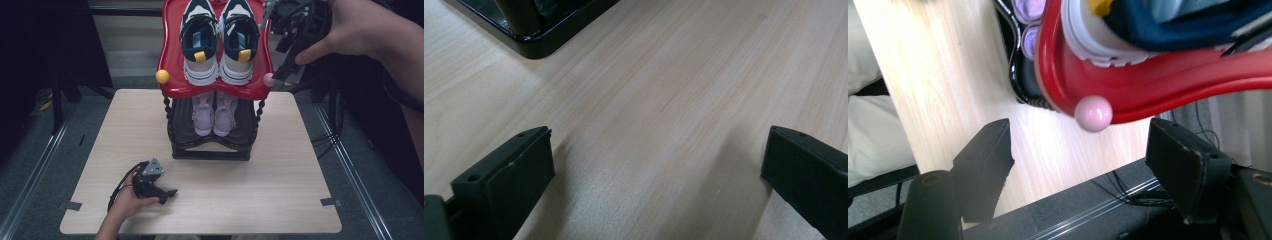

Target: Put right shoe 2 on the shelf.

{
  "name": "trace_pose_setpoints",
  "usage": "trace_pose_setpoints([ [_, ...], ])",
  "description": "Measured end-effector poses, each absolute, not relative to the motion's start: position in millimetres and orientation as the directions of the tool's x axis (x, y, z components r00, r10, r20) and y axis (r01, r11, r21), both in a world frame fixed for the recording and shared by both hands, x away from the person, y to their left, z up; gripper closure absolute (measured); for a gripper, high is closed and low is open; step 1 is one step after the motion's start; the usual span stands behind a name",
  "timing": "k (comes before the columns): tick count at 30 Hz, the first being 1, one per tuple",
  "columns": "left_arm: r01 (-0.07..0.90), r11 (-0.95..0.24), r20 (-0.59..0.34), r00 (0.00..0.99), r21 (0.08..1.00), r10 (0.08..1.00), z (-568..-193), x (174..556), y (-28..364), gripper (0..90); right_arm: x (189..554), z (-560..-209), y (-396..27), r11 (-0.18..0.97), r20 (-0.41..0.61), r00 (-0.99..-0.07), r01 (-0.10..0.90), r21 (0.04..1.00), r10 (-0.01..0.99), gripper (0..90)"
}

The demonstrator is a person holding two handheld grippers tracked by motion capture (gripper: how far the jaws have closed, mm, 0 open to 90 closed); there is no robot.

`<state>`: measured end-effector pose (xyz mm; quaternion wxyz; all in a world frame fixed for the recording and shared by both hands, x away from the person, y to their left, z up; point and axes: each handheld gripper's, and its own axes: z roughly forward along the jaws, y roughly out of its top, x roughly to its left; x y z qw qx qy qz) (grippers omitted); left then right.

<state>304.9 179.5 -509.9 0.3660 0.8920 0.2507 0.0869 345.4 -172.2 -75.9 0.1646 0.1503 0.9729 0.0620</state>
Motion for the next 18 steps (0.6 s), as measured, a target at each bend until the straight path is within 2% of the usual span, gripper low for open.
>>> trace_pose_setpoints([
  [18, 0.383, -0.606, -0.028, 0.859, 0.697, 0.511, -510, 305, 180, 0.0, 333, -107, -196, 0.941, -0.234, -0.915, 0.296, 0.167, 0.329, 24.5],
])
